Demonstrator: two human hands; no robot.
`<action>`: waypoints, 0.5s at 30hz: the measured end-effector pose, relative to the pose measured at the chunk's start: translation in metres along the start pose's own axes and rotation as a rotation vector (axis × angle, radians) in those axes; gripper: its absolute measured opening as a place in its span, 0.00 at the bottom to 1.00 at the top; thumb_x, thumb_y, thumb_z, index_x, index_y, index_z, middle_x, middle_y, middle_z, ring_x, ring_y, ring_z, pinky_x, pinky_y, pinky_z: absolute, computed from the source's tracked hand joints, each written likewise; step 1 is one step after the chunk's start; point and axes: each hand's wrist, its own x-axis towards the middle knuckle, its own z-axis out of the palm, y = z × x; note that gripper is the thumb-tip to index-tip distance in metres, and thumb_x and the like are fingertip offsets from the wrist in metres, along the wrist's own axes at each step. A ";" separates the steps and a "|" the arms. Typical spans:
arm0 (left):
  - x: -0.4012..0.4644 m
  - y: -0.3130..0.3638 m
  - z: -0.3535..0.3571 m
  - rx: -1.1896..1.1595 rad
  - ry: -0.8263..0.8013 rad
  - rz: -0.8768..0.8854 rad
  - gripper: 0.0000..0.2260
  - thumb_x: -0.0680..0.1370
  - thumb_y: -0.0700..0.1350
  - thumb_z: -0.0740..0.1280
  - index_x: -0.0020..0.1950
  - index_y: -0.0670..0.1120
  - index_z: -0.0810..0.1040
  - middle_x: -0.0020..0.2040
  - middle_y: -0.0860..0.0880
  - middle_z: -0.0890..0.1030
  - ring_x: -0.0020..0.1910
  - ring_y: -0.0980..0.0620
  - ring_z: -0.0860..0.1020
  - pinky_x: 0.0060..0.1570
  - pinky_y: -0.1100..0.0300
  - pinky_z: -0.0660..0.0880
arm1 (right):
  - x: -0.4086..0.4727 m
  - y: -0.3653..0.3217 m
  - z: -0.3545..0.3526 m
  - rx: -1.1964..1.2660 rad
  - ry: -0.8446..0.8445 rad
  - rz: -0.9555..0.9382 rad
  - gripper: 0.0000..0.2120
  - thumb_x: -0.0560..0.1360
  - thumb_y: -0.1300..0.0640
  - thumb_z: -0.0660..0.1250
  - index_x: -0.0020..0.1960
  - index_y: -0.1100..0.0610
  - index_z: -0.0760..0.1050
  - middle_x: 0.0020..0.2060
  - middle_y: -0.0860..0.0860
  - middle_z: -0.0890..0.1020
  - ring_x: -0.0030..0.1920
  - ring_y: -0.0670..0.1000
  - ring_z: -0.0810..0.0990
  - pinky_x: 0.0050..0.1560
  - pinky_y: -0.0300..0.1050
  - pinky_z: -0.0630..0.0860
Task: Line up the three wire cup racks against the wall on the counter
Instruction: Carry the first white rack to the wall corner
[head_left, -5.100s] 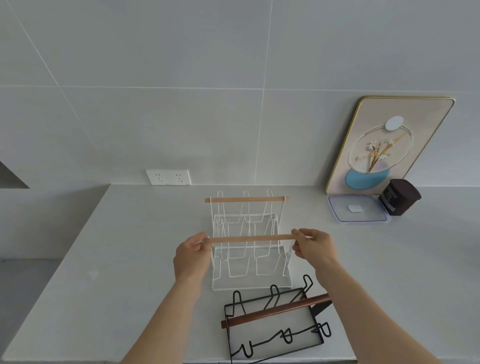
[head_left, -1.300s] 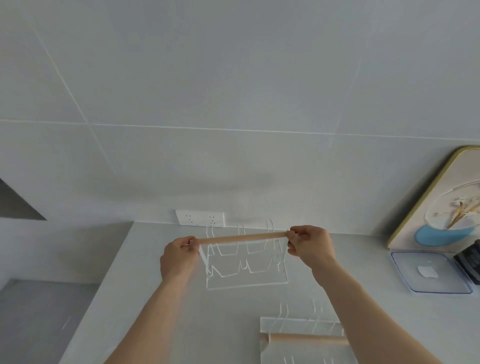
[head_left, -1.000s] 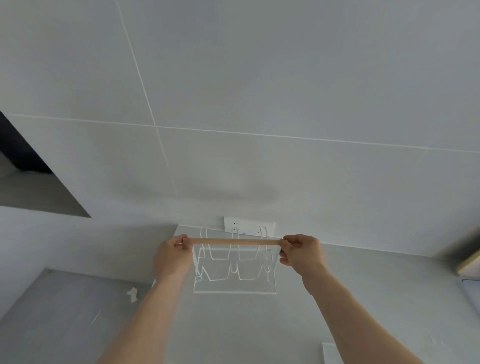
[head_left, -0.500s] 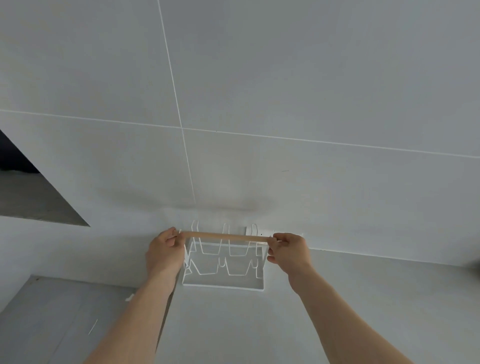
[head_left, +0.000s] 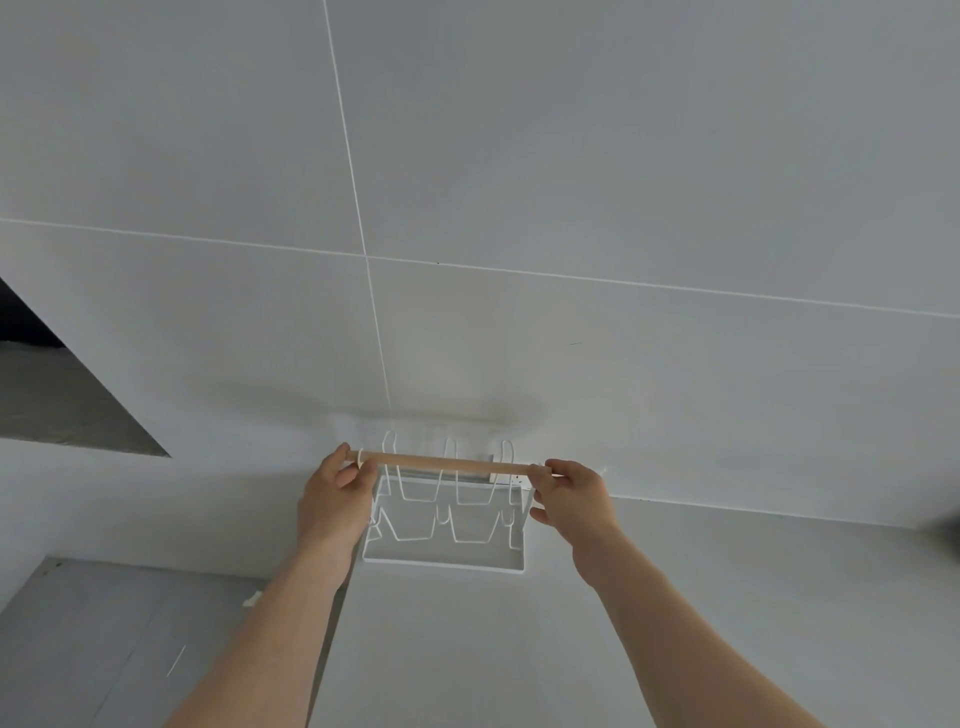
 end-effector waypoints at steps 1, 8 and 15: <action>-0.001 0.001 0.001 0.004 -0.016 0.000 0.25 0.82 0.49 0.65 0.79 0.50 0.67 0.72 0.47 0.78 0.70 0.47 0.75 0.59 0.57 0.68 | -0.003 -0.001 -0.001 0.009 -0.012 0.009 0.23 0.78 0.52 0.69 0.71 0.58 0.75 0.48 0.50 0.82 0.38 0.48 0.82 0.63 0.58 0.82; -0.008 -0.004 0.001 -0.024 -0.046 -0.022 0.31 0.82 0.51 0.65 0.83 0.53 0.57 0.78 0.48 0.71 0.75 0.45 0.71 0.67 0.51 0.68 | -0.013 0.000 -0.007 -0.018 -0.112 0.007 0.35 0.79 0.44 0.67 0.81 0.57 0.62 0.60 0.48 0.79 0.64 0.52 0.78 0.74 0.57 0.72; -0.054 0.010 0.013 0.121 0.155 0.042 0.22 0.81 0.48 0.65 0.74 0.46 0.68 0.68 0.46 0.81 0.62 0.41 0.80 0.60 0.50 0.71 | -0.036 0.000 -0.050 -0.096 -0.044 0.014 0.33 0.77 0.40 0.68 0.77 0.52 0.69 0.54 0.50 0.76 0.58 0.53 0.76 0.74 0.58 0.71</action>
